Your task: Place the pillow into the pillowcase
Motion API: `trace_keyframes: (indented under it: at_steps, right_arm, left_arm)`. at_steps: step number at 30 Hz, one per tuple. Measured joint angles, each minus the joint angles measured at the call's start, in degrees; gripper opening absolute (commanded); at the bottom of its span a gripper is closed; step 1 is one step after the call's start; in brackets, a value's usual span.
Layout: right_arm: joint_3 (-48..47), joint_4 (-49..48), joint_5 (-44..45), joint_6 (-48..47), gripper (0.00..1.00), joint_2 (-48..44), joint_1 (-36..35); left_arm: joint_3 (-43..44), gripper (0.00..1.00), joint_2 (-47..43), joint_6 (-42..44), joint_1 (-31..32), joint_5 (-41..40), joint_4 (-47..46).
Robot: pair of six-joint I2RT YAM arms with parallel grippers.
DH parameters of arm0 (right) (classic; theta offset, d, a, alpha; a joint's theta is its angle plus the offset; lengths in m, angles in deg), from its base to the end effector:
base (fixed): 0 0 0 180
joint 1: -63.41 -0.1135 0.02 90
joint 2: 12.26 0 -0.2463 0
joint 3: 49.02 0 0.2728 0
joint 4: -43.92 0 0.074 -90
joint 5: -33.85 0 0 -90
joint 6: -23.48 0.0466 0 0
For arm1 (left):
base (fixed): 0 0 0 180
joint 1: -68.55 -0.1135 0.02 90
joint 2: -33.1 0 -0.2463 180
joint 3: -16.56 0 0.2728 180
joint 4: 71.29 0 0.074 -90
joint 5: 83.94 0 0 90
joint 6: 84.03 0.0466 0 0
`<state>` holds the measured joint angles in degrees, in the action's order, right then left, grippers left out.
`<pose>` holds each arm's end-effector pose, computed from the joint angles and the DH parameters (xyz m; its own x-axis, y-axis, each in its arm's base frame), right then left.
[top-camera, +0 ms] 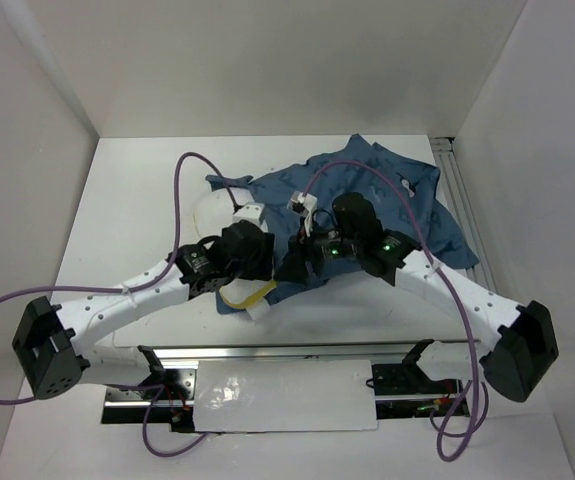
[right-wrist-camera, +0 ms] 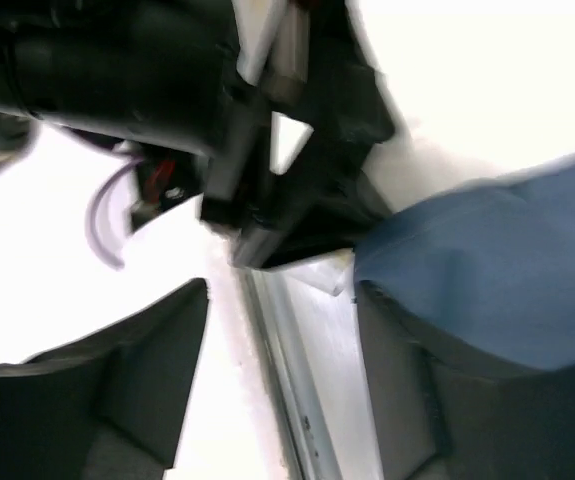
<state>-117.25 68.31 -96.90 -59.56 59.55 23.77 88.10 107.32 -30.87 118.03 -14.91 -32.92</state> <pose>0.2208 0.2224 0.2792 -0.4709 -0.2709 -0.8396 -0.8767 0.2503 0.4109 0.2168 -0.2280 0.2606 -0.6619 -0.0872 -0.7445 0.1719 0.9491 -0.2641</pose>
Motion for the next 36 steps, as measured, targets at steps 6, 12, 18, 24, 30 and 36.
trace_keyframes:
  at_steps: [6,12,18,24,30,36]
  right_arm:
    - [-3.9,8.7,16.2,-0.2,0.77,-5.3,-0.9]
    - [-15.5,13.0,31.5,0.6,0.76,3.9,-0.8]
    - [-37.9,14.3,40.1,-1.2,0.74,28.9,-1.1]
    - [-65.3,17.0,48.5,-2.9,0.67,54.1,-1.4]
    - [-75.7,18.2,52.2,-3.9,0.59,66.5,-1.5]
    - [-75.4,17.0,57.5,-3.3,0.0,68.2,-1.6]
  left_arm:
    - [-2.3,1.0,-6.4,-3.5,-1.3,-2.2,3.9]
    - [-4.2,1.0,-9.8,-5.5,-8.0,-0.6,6.4]
    - [-4.2,1.0,-5.0,-4.5,-26.4,5.3,4.9]
    - [-4.2,1.0,5.3,1.0,-37.3,14.0,-5.2]
    - [-2.7,0.88,13.1,5.0,-38.4,21.1,-11.9]
    - [-0.3,0.0,19.1,7.2,-39.9,29.6,-18.3]
